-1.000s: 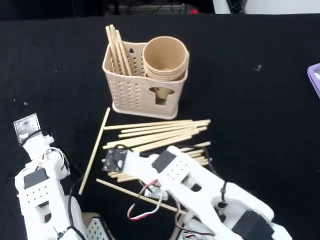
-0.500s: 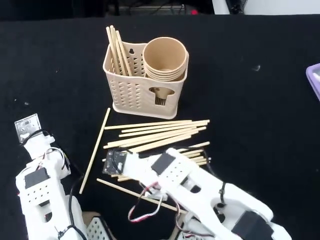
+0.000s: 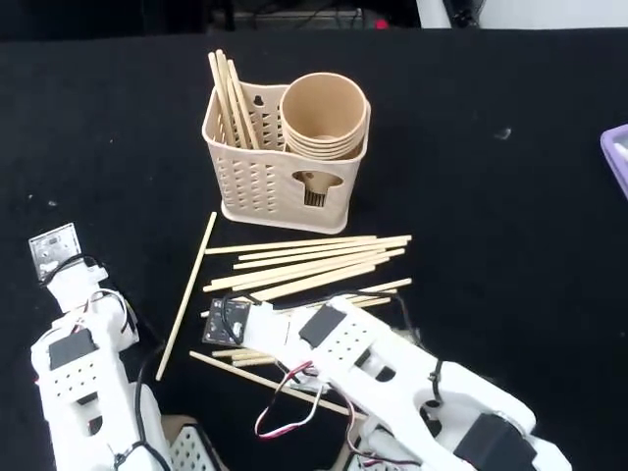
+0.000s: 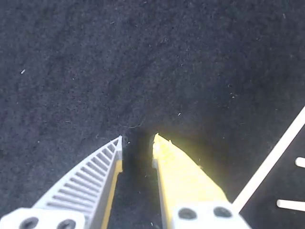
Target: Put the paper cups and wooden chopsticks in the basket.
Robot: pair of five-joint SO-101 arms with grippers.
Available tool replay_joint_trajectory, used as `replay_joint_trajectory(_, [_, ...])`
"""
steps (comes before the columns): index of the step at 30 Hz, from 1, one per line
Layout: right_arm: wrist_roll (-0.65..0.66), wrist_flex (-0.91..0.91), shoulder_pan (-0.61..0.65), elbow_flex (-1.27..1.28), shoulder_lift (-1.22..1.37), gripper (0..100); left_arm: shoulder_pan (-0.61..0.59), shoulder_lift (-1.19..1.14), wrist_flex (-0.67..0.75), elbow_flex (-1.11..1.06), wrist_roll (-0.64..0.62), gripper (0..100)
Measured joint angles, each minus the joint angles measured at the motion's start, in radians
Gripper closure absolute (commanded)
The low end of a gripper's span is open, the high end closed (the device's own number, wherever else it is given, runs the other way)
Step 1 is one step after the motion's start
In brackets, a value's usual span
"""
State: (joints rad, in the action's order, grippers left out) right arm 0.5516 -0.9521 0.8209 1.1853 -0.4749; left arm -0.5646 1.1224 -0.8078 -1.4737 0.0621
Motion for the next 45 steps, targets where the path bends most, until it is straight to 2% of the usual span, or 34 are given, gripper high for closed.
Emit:
replay_joint_trajectory(7, [0.002, -0.006, 0.0, -0.003, 0.002, 98.8, 0.0, 0.0, 0.0, 0.0, 0.0, 88])
replay_joint_trajectory(20, [0.0, -0.278, 0.003, -0.281, 0.012, 98.8, 0.0, 0.0, 0.0, 0.0, 0.0, 88])
replay_joint_trajectory(28, [0.002, -0.505, 0.003, -0.555, -0.232, 98.8, 0.0, 0.0, 0.0, 0.0, 0.0, 89])
replay_joint_trajectory(31, [0.002, -0.517, -0.066, -0.667, -0.313, 98.8, 0.0, 0.0, 0.0, 0.0, 0.0, 89])
replay_joint_trajectory(33, [-0.009, -0.491, -0.133, -0.723, -0.342, 98.8, 0.0, 0.0, 0.0, 0.0, 0.0, 89])
replay_joint_trajectory(37, [-0.137, -0.358, -0.229, -0.773, -0.35, 98.8, 0.0, 0.0, 0.0, 0.0, 0.0, 89])
replay_joint_trajectory(40, [-0.226, -0.201, -0.249, -0.778, -0.35, 98.8, 0.0, 0.0, 0.0, 0.0, 0.0, 89])
replay_joint_trajectory(45, [-0.269, 0.041, -0.255, -0.778, -0.35, 98.8, 0.0, 0.0, 0.0, 0.0, 0.0, 89])
